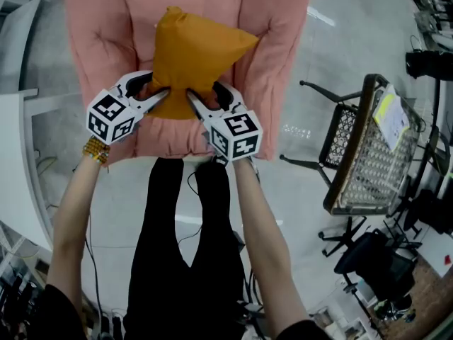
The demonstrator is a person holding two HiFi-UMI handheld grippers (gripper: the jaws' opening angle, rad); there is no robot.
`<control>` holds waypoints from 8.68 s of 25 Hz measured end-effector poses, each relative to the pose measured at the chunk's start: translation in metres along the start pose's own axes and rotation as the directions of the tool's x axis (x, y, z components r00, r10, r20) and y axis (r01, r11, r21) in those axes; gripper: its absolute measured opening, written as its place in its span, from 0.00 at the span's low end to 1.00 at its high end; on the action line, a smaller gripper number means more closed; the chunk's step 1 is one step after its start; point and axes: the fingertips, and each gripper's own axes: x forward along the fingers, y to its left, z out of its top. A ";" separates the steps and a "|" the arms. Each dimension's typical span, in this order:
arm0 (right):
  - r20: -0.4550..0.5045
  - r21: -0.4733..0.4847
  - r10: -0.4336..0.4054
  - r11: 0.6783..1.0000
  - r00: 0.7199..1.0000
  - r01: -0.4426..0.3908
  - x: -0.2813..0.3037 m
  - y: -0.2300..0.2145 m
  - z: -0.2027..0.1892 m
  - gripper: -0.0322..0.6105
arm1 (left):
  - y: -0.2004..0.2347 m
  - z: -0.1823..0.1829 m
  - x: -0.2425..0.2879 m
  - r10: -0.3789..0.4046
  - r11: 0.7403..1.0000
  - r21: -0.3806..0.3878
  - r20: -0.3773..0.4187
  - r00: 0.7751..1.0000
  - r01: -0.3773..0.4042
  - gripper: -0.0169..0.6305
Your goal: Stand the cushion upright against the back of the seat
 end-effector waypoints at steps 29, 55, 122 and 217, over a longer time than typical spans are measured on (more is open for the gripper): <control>-0.110 -0.330 -0.045 0.944 0.993 0.006 0.057 -0.022 0.010 0.46 | 0.049 -0.023 0.028 0.178 0.983 -0.027 -0.061 0.982 -0.180 0.37; -0.146 -0.235 -0.098 0.970 0.984 0.061 0.132 -0.079 0.008 0.47 | 0.124 -0.034 0.080 0.158 0.979 -0.106 -0.131 0.979 -0.172 0.37; 0.227 -0.413 0.074 0.910 0.971 0.027 -0.311 0.207 0.148 0.09 | -0.308 0.165 -0.219 0.410 0.900 -0.015 0.366 0.835 -0.435 0.05; 0.343 -0.413 0.110 0.910 0.933 0.045 -0.659 0.456 -0.071 0.07 | -0.707 0.000 -0.392 0.417 0.877 -0.003 0.501 0.758 -0.480 0.05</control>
